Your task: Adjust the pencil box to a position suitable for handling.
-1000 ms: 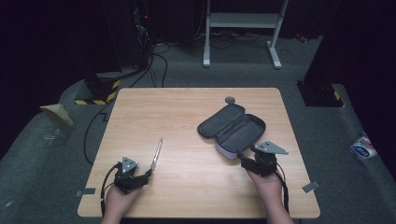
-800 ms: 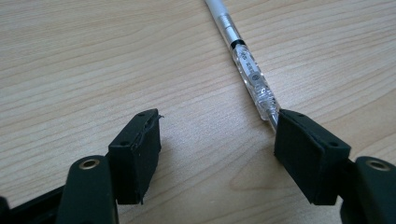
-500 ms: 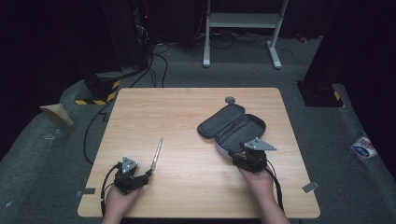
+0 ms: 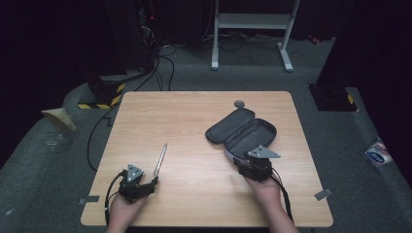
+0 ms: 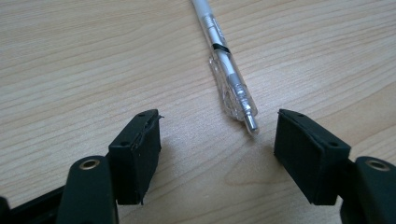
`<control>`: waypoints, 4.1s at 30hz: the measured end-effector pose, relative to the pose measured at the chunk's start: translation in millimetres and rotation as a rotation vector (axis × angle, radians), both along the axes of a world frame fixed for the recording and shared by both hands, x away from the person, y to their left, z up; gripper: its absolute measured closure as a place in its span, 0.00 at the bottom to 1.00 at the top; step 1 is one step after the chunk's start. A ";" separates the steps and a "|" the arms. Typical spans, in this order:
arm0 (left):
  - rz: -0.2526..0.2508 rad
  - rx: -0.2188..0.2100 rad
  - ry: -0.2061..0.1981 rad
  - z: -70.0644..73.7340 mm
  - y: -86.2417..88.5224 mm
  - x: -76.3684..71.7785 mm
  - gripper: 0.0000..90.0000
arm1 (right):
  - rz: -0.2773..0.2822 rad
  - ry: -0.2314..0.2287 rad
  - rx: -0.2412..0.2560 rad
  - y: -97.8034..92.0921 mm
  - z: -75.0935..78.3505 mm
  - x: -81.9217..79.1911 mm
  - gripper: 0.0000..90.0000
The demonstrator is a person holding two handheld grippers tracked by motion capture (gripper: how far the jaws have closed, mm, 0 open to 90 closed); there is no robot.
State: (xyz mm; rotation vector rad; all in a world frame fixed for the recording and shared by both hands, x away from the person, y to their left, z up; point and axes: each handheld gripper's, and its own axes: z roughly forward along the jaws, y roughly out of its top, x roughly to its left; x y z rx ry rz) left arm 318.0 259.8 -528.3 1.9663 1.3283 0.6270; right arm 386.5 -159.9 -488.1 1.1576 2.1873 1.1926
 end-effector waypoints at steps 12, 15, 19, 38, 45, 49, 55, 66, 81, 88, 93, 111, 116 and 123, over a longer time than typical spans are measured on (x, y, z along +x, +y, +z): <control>-0.006 -0.009 0.000 -0.3 -1.1 -1.2 0.35 | 0.011 0.016 -0.010 4.6 -5.8 -4.1 0.71; -0.005 -0.011 0.001 -0.4 -0.9 -1.0 0.35 | 0.018 0.019 -0.015 7.1 -7.9 -7.2 0.74; -0.008 -0.012 0.004 -0.3 -0.6 -0.8 0.35 | 0.026 0.020 -0.021 8.8 -9.3 -9.5 0.75; -0.019 -0.013 0.006 -0.2 -0.4 -0.5 0.35 | 0.118 0.004 -0.045 36.3 -14.8 -29.7 0.81; -0.020 -0.013 0.006 -0.2 -0.5 -0.4 0.35 | 0.150 -0.005 -0.042 46.8 -15.8 -36.6 0.80; -0.020 -0.013 0.006 -0.2 -0.5 -0.4 0.35 | 0.163 -0.008 -0.043 51.0 -16.4 -38.9 0.80; -0.021 -0.013 0.005 -0.3 -0.5 -0.3 0.35 | 0.160 -0.008 -0.039 50.6 -14.0 -38.6 0.74; -0.021 -0.010 0.004 -0.3 -0.6 -0.4 0.35 | 0.062 -0.088 -0.001 20.5 13.3 -27.6 0.64; -0.021 -0.001 -0.001 -0.1 -0.8 -0.6 0.35 | -0.273 -0.093 -0.017 -80.8 15.7 5.3 0.63; -0.016 -0.006 -0.001 -0.3 -1.7 -1.3 0.35 | -0.286 -0.028 0.019 -91.9 4.2 13.8 0.68; -0.015 -0.006 -0.001 -0.3 -1.0 -0.8 0.35 | -0.291 -0.001 0.013 -89.8 -2.6 16.5 0.74; -0.029 -0.027 -0.078 6.7 -3.3 -10.8 0.47 | -0.243 0.011 0.000 -74.6 -5.2 6.6 0.87; -0.050 -0.029 -0.082 9.6 -10.8 -12.0 0.47 | -0.221 0.011 -0.003 -68.5 -6.7 4.4 0.87; -0.080 -0.026 -0.089 12.6 -20.3 -12.7 0.46 | -0.180 0.020 -0.009 -57.0 -9.1 0.6 0.88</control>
